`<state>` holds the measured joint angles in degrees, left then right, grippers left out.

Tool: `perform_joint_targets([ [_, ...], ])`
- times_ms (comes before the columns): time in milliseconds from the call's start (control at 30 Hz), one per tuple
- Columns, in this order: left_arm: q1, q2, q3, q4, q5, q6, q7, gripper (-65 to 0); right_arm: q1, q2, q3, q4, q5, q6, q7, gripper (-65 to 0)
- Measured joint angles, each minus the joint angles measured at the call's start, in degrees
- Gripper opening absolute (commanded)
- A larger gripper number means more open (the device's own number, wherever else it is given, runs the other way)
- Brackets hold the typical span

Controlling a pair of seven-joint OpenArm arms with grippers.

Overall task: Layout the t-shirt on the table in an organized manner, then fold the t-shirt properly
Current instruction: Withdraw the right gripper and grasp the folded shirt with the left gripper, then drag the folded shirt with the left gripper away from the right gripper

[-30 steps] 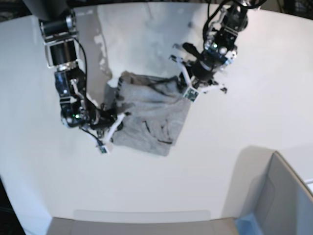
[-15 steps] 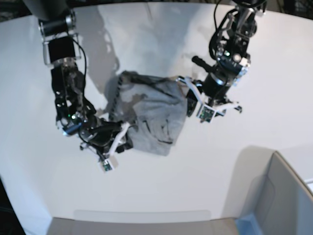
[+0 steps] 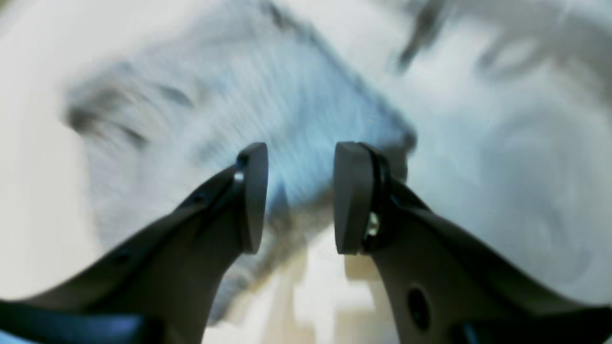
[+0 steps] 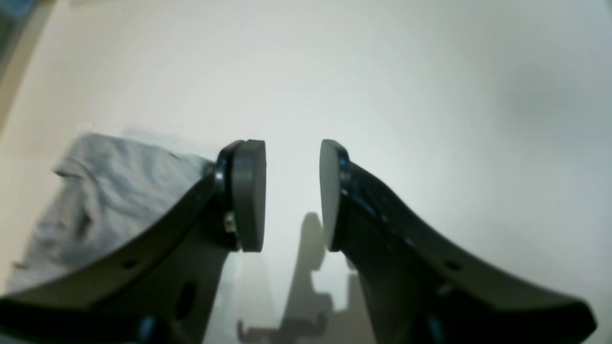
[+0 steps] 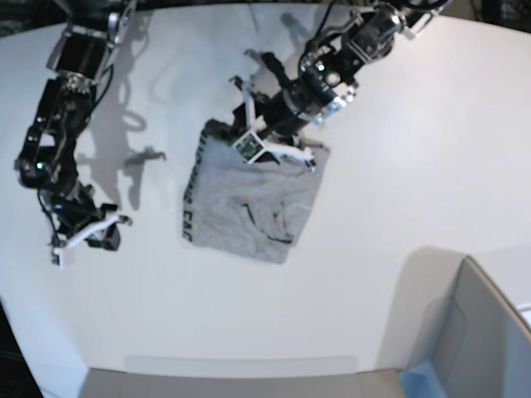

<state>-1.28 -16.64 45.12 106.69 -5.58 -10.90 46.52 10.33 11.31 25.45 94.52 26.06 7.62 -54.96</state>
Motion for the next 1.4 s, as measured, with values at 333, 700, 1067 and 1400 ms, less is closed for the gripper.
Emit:
perform_joint_targets([
  [333, -2.4, -0.4, -0.8, -13.9, -0.8, -0.5, -2.7, -41.4, -6.3, 2.9, 0.4, 0.9, -0.4, -0.2, -0.1, -45.5],
  [700, -2.2, -5.7, -20.7, -14.7, 0.1, 0.2, 0.0, -41.4, -6.8, 2.6, -0.1, 3.1, 0.0, 0.0, 0.0, -45.5],
  [1067, -1.1, -3.4, -23.2, 3.1, 0.2, 0.2, 1.4, -41.5, -6.8, 2.5, -0.1, 3.1, 0.0, 0.1, -0.1, -49.2],
  [1400, -11.0, 5.9, -13.0, -11.1, 0.1, 0.0, 1.6, -57.2, -7.0, 2.5, -1.3, 3.1, 0.1, 0.3, -3.2, -65.0],
])
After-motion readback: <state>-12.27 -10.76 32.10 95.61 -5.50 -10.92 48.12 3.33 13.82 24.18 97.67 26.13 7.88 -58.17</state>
